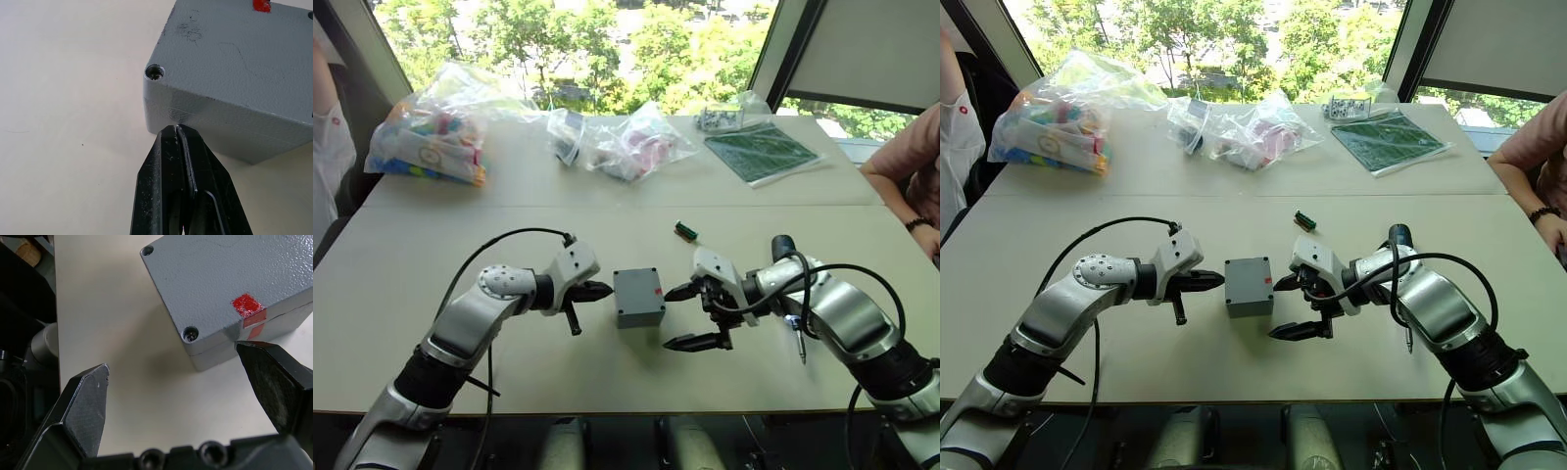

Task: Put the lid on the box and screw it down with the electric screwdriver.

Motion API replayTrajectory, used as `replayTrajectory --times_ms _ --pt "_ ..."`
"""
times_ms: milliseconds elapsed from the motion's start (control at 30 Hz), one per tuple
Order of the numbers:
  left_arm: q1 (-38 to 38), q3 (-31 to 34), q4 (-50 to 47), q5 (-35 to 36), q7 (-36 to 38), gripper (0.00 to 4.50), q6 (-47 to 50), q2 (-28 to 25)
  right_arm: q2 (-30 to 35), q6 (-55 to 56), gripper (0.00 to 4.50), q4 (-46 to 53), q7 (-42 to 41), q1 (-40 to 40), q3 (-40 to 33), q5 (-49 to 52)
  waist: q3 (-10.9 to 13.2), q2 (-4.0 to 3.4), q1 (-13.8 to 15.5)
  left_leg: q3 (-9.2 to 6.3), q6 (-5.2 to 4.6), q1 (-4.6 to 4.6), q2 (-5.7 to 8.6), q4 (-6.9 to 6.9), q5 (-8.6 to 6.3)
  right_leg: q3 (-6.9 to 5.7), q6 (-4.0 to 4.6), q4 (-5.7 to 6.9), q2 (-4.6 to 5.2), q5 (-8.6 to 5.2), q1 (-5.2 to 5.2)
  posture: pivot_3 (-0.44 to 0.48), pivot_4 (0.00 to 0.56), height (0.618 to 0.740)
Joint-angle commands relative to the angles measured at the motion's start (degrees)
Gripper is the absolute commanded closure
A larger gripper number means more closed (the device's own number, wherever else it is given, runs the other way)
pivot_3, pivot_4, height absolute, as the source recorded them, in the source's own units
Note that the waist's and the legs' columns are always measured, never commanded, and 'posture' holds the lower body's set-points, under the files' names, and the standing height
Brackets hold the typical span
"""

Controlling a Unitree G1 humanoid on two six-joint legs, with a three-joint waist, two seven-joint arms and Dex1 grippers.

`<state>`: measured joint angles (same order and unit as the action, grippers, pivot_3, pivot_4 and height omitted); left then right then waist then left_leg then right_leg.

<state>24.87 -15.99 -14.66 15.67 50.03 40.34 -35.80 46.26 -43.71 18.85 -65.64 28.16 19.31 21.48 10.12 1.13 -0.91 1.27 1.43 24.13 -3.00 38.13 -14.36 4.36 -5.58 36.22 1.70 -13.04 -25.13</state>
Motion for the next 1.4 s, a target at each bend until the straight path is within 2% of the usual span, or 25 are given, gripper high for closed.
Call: replayTrajectory --times_ms 33,133,300,367,467,533,800,833,867,967,1400 --pt "0.74 0.86 -1.28 0.42 1.02 4.50 -1.07 -0.29 0.65 0.49 0.06 1.84 0.22 -0.15 -1.54 0.12 0.00 0.00 0.02 0.00 0.00 0.00 0.00 0.00 0.00 0.00 0.00 0.00 0.00 0.00 0.00 0.000 0.150 0.740" --pt "0.22 1.31 -2.50 1.05 1.85 4.50 -0.26 -1.05 2.47 1.22 0.06 1.17 -0.36 -0.10 -1.84 -0.99 0.00 0.00 0.03 0.00 0.00 0.00 0.00 0.00 0.00 0.00 0.00 0.00 0.00 0.00 0.00 0.000 0.150 0.740" --pt "0.11 7.28 -3.11 3.73 2.72 4.50 1.45 -4.30 2.93 -2.84 0.06 -9.49 0.67 5.25 -14.02 5.03 0.01 0.01 -0.09 0.01 0.00 0.00 0.00 0.01 0.00 0.02 0.01 0.00 0.01 0.01 0.00 0.000 0.150 0.740" --pt "1.07 10.69 -3.20 6.57 2.34 4.50 3.30 -4.01 1.27 -1.86 0.06 -14.58 1.60 7.76 -16.61 5.53 0.01 0.01 -0.08 0.01 0.00 -0.04 0.00 0.00 0.00 0.02 0.02 0.00 0.00 0.02 0.01 0.000 0.150 0.740" --pt "3.64 15.97 -3.86 12.19 1.25 4.50 7.25 -2.35 -6.75 4.02 0.06 -28.02 9.50 14.24 -20.34 3.35 0.00 0.04 -0.41 0.00 0.00 -0.08 -0.02 -0.04 0.00 0.00 0.01 0.00 -0.03 0.01 0.04 0.000 0.150 0.740" --pt "4.61 17.83 -5.13 15.29 0.39 4.50 9.83 -1.18 -11.29 11.27 0.06 -38.31 14.41 17.96 -18.97 -1.84 0.00 0.03 -0.58 0.01 0.00 -0.09 -0.02 -0.03 0.00 0.01 -0.02 0.00 -0.03 0.04 0.05 0.000 0.150 0.740" --pt "3.30 17.58 -9.60 18.21 -2.56 4.50 13.41 -1.47 -19.59 28.33 0.06 -63.10 16.46 27.30 -14.37 -11.73 0.02 0.00 -0.61 0.04 0.01 -0.02 -0.01 -0.11 0.01 0.03 -0.29 -0.02 -0.01 0.14 0.02 0.000 0.150 0.740" --pt "2.71 17.68 -10.25 18.53 -3.04 4.50 13.72 -1.47 -20.23 29.93 0.50 -65.54 16.34 28.21 -14.08 -12.64 0.02 0.00 -0.90 0.04 0.01 -0.02 -0.01 -0.11 0.01 0.03 -0.28 -0.02 -0.01 0.14 0.02 0.000 0.150 0.740" --pt "2.04 17.88 -10.95 18.90 -3.51 4.50 14.03 -1.59 -20.72 31.28 0.63 -67.71 15.97 29.03 -13.91 -13.36 0.02 0.00 -1.18 0.03 0.01 -0.06 -0.01 -0.11 0.01 0.02 -0.28 0.01 -0.01 0.14 0.04 0.000 0.150 0.740" --pt "0.57 18.89 -12.54 20.53 -4.51 4.50 15.09 -1.72 -21.69 33.47 1.55 -72.28 15.08 30.79 -14.28 -14.37 0.02 0.00 -1.55 0.00 0.01 -0.11 -0.01 -0.11 0.01 0.01 -0.27 0.05 -0.01 0.14 0.09 0.000 0.150 0.740" --pt "-2.61 18.75 -14.45 22.30 -7.08 4.50 14.83 -3.19 -23.75 38.66 1.55 -80.85 15.82 33.52 -14.76 -18.12 0.02 -0.01 -1.83 0.00 0.01 -0.23 -0.01 -0.14 0.01 0.02 -0.27 0.05 -0.02 0.14 0.16 0.000 0.150 0.740"
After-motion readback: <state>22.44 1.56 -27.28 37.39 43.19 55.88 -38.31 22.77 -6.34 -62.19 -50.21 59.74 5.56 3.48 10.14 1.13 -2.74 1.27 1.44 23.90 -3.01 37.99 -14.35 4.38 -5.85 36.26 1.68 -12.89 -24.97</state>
